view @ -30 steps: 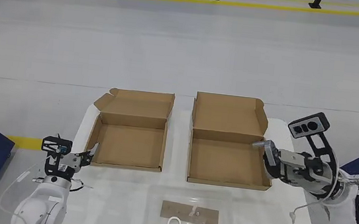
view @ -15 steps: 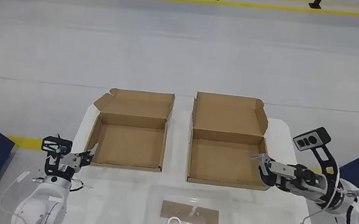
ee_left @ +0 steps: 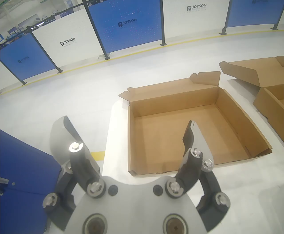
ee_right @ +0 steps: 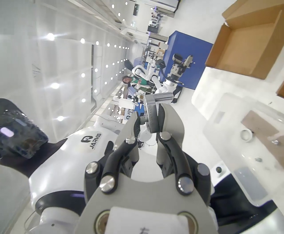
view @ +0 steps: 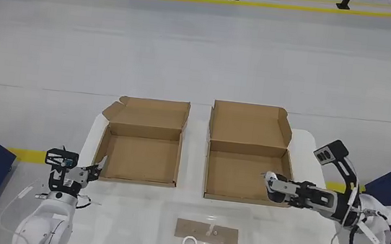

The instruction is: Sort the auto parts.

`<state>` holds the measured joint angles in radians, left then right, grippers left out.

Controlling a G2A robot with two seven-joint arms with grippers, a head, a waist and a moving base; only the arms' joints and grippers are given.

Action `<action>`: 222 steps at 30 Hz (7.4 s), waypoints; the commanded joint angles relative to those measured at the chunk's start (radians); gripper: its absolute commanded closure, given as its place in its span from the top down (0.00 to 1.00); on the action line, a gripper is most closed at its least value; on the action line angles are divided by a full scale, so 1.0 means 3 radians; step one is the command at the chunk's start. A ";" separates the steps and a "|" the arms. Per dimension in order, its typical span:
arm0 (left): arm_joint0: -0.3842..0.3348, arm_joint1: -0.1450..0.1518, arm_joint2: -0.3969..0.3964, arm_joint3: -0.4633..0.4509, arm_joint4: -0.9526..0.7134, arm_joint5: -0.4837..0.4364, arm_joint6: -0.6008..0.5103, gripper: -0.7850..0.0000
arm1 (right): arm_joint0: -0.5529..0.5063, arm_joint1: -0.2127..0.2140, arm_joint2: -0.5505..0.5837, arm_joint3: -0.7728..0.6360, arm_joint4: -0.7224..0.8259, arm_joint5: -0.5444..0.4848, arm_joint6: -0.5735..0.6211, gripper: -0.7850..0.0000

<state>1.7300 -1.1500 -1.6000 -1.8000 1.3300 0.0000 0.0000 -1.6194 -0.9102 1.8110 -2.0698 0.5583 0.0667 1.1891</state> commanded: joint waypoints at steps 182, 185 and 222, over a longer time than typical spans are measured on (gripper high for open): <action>0.0000 0.0000 0.0000 0.0000 0.0000 0.0000 0.0000 1.00 | 0.0720 -0.0232 -0.1764 0.0214 -0.3565 -0.1973 -0.0091 1.00; 0.0000 0.0000 0.0000 0.0000 0.0000 0.0000 0.0000 1.00 | 0.0773 -0.0215 -0.1871 0.0182 -0.3509 -0.2103 0.0150 1.00; 0.0000 0.0000 0.0000 0.0000 0.0000 0.0000 0.0000 1.00 | 0.1316 -0.0148 -0.3161 0.0217 -0.4478 -0.1505 0.0821 1.00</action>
<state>1.7300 -1.1500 -1.6000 -1.8000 1.3300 0.0000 0.0000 -1.2238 -0.9546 0.8602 -2.0044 -0.7869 -0.3841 1.4359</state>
